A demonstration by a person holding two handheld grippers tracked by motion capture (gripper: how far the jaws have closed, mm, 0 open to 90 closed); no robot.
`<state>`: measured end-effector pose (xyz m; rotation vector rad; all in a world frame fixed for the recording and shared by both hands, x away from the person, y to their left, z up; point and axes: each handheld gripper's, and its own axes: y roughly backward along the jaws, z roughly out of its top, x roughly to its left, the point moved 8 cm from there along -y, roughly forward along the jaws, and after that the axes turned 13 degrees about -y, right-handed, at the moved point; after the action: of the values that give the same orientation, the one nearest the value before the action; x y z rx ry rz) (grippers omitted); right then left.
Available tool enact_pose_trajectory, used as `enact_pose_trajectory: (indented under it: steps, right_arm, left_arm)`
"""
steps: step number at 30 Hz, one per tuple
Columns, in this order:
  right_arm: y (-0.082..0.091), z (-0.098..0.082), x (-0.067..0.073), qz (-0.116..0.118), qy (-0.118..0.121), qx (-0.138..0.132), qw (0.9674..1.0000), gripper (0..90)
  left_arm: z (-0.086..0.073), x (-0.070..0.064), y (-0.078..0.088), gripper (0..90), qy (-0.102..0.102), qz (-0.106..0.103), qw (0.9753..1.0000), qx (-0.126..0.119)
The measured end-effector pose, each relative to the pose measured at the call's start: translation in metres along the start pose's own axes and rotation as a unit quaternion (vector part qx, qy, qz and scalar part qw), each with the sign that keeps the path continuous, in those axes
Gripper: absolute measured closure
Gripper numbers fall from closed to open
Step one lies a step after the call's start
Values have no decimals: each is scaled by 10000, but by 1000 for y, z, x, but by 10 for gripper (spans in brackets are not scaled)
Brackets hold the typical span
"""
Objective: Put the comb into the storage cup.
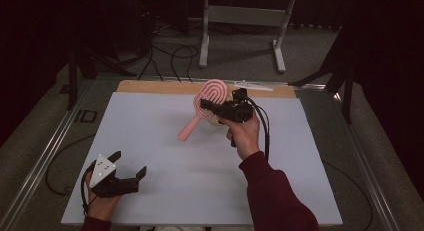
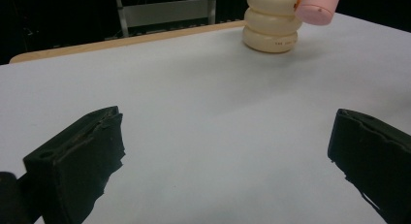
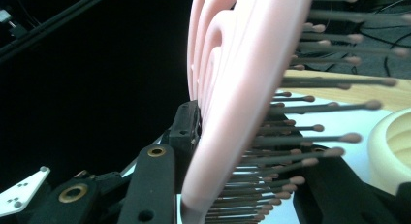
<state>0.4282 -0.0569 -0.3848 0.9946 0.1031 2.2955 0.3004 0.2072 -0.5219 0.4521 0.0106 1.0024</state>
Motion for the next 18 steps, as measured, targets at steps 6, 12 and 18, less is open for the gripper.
enact_pose_trajectory:
  steps: [6,12,18]
  right_arm:
    - [-2,8,-1,-57,46,-30,10000,640]
    - [-3,16,-4,-152,75,-54,9998,640]
    - [-2,22,-11,-174,5,-95,9998,640]
  left_arm:
    - [0,-1,-1,1,-50,8,10000,37]
    - [0,-1,0,1,-57,30,10000,39]
    - [0,-1,-1,1,-68,35,10000,44]
